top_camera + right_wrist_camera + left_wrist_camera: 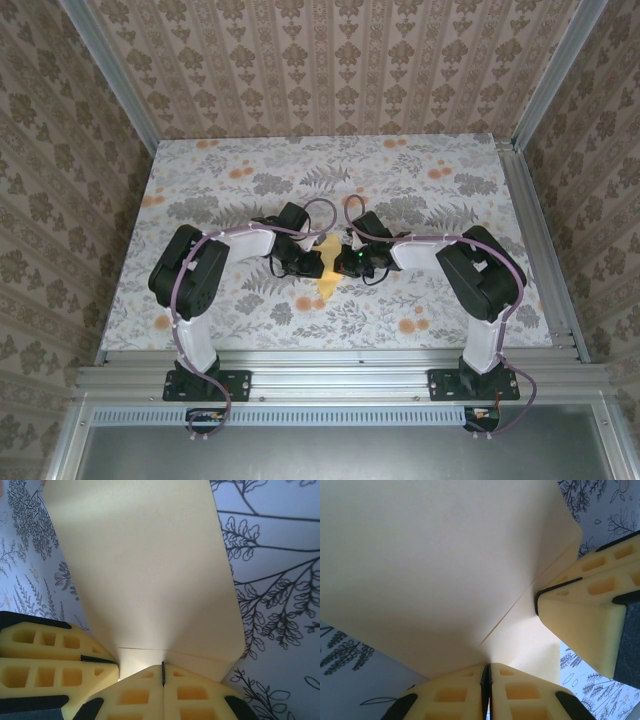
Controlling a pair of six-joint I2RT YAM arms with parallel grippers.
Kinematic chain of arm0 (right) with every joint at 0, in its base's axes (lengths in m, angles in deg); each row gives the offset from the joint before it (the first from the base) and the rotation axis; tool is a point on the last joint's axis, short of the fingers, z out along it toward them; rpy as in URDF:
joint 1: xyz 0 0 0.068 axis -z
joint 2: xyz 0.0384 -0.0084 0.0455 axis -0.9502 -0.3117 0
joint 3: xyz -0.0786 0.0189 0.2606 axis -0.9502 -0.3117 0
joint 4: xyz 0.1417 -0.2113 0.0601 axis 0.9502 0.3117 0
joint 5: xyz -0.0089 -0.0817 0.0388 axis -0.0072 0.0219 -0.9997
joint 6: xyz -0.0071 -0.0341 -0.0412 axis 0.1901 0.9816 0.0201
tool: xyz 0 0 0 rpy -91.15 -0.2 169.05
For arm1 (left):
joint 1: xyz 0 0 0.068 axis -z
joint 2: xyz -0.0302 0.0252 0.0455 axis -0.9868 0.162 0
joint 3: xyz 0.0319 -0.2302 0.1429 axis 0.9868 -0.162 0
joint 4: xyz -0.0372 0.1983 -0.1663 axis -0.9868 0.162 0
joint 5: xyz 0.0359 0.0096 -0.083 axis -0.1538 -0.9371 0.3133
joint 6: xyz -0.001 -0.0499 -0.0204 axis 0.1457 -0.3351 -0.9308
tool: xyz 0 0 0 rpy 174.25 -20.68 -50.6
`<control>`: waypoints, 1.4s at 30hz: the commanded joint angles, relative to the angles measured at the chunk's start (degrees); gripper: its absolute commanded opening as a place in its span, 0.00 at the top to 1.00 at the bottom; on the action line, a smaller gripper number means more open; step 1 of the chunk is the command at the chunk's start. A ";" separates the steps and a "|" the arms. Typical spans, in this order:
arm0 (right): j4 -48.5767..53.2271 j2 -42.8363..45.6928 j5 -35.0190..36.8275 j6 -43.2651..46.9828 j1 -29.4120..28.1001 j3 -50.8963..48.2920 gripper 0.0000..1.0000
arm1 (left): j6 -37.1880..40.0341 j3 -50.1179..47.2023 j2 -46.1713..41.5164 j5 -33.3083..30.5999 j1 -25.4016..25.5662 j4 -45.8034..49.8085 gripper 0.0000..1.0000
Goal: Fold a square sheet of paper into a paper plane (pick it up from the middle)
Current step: Third fold the triangle at the center of the table.
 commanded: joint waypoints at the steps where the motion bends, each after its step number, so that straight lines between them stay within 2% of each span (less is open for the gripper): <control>1: 6.72 -0.20 8.80 1.56 1.91 -1.14 0.97 | 1.88 -3.47 5.46 -9.36 0.66 3.74 0.88; 6: 5.91 0.95 10.35 0.91 3.81 -2.34 0.96 | 1.96 -3.88 5.37 -9.38 0.66 3.65 0.88; 21: 3.28 0.01 9.07 1.41 9.27 -2.66 0.96 | 2.25 -3.97 5.02 -9.46 0.57 3.91 0.89; 28: 4.21 1.02 9.00 3.02 10.04 -1.94 0.97 | 2.10 -3.88 4.86 -9.20 0.57 3.83 0.89; 36: 2.79 9.66 5.01 1.09 6.21 -5.13 0.97 | 1.88 -3.11 5.19 -8.44 0.57 3.98 0.89; 42: -3.11 9.00 1.84 -5.12 -2.25 -7.64 0.97 | 1.84 -2.31 5.50 -8.01 0.57 4.31 0.89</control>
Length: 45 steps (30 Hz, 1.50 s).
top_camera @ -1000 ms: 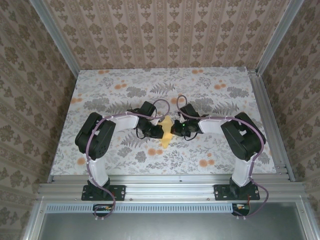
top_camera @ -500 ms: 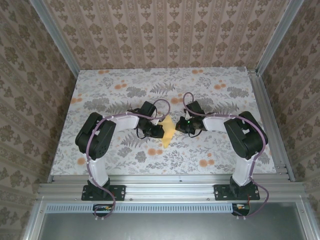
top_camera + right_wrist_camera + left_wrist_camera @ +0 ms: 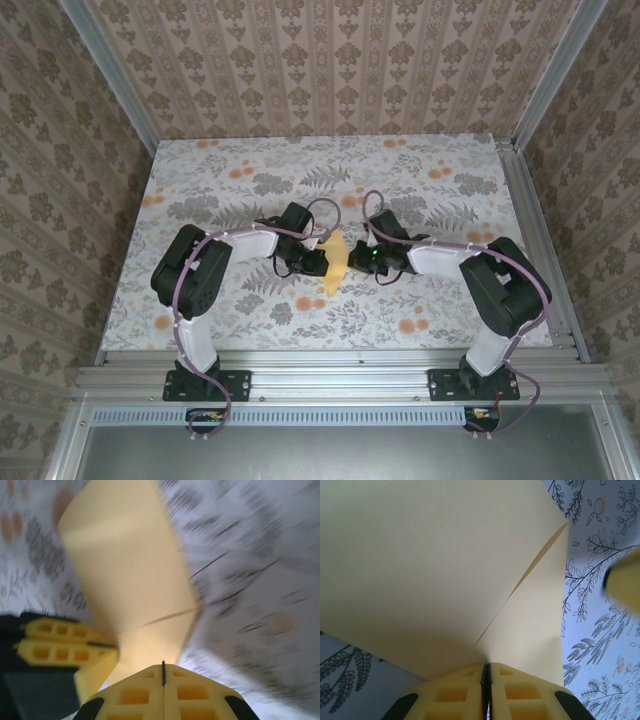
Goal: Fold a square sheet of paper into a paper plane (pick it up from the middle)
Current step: Third fold the triangle at the center of the table.
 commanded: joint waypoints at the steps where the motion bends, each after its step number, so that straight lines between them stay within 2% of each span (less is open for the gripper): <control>1: -3.14 -0.12 -1.84 -4.27 -4.15 -1.74 0.97 | 1.77 -2.44 4.80 -7.96 -0.17 7.96 0.88; 11: -4.78 -4.65 -2.68 -5.44 -7.19 -1.55 0.98 | 1.90 -2.47 4.34 -8.04 -0.18 8.32 0.89; 34: 4.76 0.83 -3.64 -2.98 -11.77 -3.62 0.99 | 2.25 -2.56 5.34 -8.12 -0.35 8.09 0.89; 39: -0.94 3.42 -1.30 -6.28 -10.88 -3.68 1.00 | 2.31 -2.55 5.31 -7.95 -0.33 8.06 0.89; 45: -5.99 0.38 -0.74 -8.67 -9.89 -2.28 1.00 | 2.34 -2.75 5.02 -7.85 -0.35 7.95 0.88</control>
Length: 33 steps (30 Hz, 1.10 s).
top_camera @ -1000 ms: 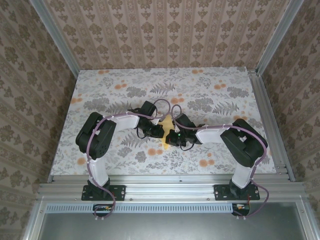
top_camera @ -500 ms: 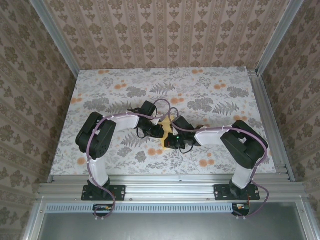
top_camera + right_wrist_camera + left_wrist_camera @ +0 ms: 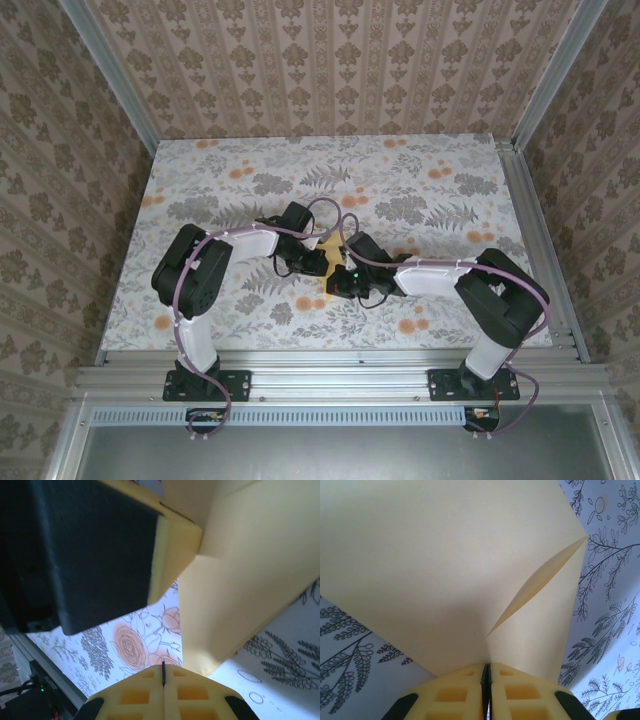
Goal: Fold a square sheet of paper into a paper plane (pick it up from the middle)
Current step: Third fold the triangle at the center of the table.
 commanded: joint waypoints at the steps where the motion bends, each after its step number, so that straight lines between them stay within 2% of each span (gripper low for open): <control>1: -2.72 -2.62 0.98 -2.03 0.61 1.29 1.00 | 1.92 -3.09 4.88 -7.88 -0.33 7.25 0.88; 10: -1.96 -7.99 -2.01 -0.96 -0.56 1.89 1.00 | 1.92 -3.06 5.07 -7.79 -0.42 7.14 0.89; 24: 9.78 -4.80 -1.54 4.65 -4.79 -0.95 1.00 | 2.03 -2.42 5.51 -7.88 -0.77 7.80 0.89; 33: 9.30 -1.43 -1.43 3.33 -6.11 -2.29 1.00 | 1.95 -2.22 5.25 -7.72 -0.77 8.03 0.89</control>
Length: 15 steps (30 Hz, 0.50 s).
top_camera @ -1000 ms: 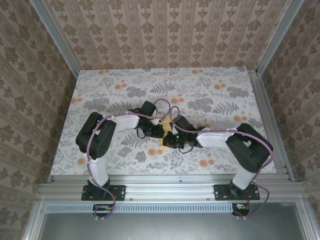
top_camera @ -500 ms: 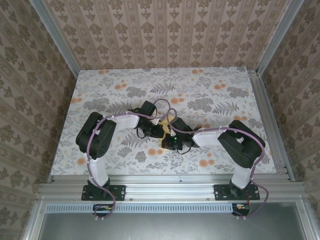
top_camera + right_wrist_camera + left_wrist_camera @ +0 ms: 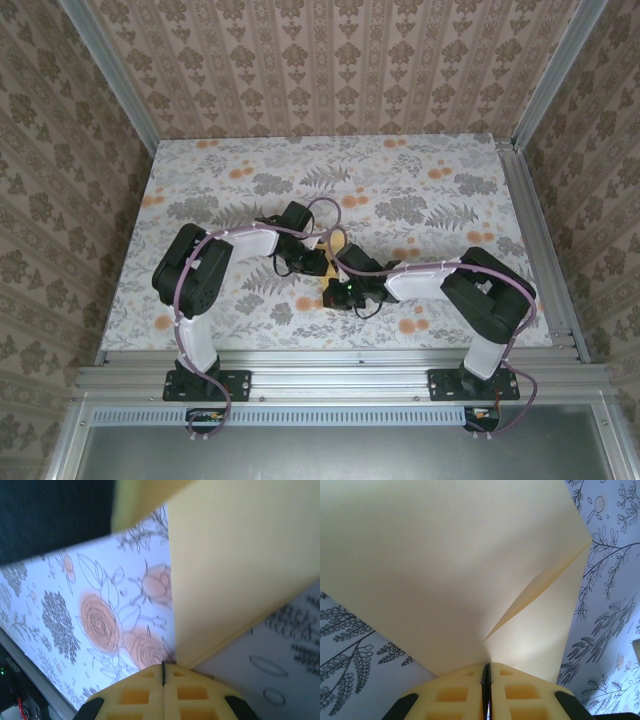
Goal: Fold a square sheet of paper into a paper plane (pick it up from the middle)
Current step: Third fold the triangle at the center of the table.
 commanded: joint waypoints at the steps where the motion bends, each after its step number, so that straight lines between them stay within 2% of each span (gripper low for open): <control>1: 7.19 2.77 -2.04 -0.38 -1.29 -1.86 1.00 | 1.55 -2.69 4.85 -8.01 -0.53 7.55 0.89; 4: 4.09 6.17 -2.39 -2.22 0.48 -3.07 1.00 | 1.65 -2.59 4.41 -7.88 -0.53 7.63 0.89; 9: 1.41 12.03 0.38 -4.68 7.37 -7.43 1.00 | 1.32 -2.72 3.27 -7.11 -0.48 7.21 0.89; 15: 0.78 13.46 0.62 -3.49 15.27 -7.68 0.92 | 1.03 -2.03 2.56 -6.64 -0.22 7.06 0.89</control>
